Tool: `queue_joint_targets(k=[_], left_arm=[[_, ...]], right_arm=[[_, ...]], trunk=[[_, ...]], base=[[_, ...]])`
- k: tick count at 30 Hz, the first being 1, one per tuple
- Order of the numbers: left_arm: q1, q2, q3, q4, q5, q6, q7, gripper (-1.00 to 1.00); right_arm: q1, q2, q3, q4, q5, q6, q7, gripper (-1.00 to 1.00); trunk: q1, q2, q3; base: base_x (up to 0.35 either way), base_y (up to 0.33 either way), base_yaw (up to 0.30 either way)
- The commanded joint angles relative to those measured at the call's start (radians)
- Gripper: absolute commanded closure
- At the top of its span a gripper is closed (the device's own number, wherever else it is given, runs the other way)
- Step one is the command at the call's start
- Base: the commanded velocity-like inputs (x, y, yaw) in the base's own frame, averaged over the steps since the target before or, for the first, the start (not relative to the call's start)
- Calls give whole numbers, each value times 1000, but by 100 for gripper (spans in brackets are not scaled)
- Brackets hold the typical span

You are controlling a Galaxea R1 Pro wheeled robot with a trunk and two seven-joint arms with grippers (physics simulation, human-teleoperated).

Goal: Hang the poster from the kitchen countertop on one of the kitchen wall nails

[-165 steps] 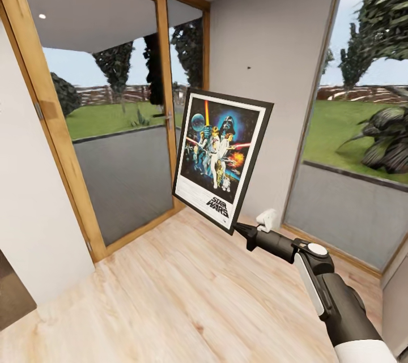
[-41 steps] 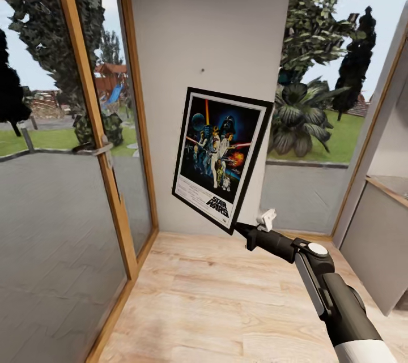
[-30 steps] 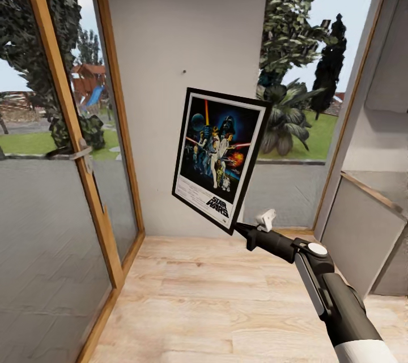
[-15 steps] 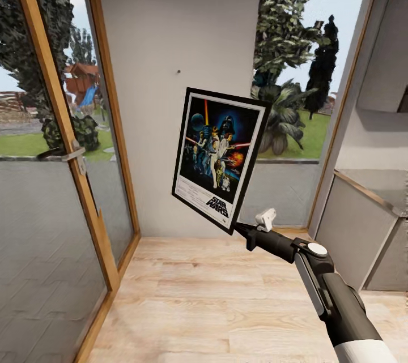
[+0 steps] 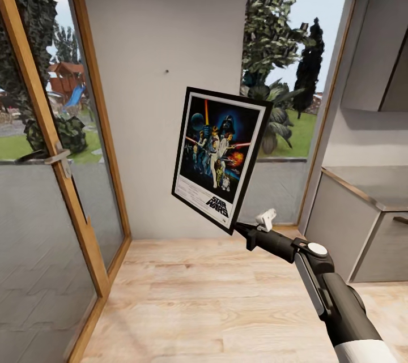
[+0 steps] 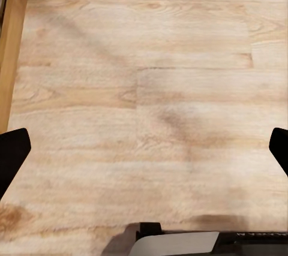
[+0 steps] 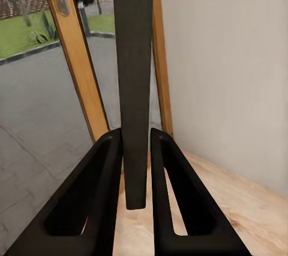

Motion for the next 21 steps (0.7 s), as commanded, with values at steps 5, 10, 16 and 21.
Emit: queue_joint_targets(k=[5,10,16,21], left_arm=[[1,0,2,-1,10,1,-8,-100],[1,0,3,-1,10,1,-8,-100],[1,0,3,-1,10,1,-8,-100],[1,0,3,-1,10,1,-8,-100]], right_arm=[[0,-1,1,0,-14,11,1,100],[0,-1,1,0,-14,11,1,100],[0,-1,1,0,-14,11,1,100],[0,-1,1,0,-14,11,1,100]], trunk=[[1,0,0],[1,0,0],[1,0,0],[1,0,0]], base=[[256,0,-1],[325,0,0],[332,0,0],[333,0,0]])
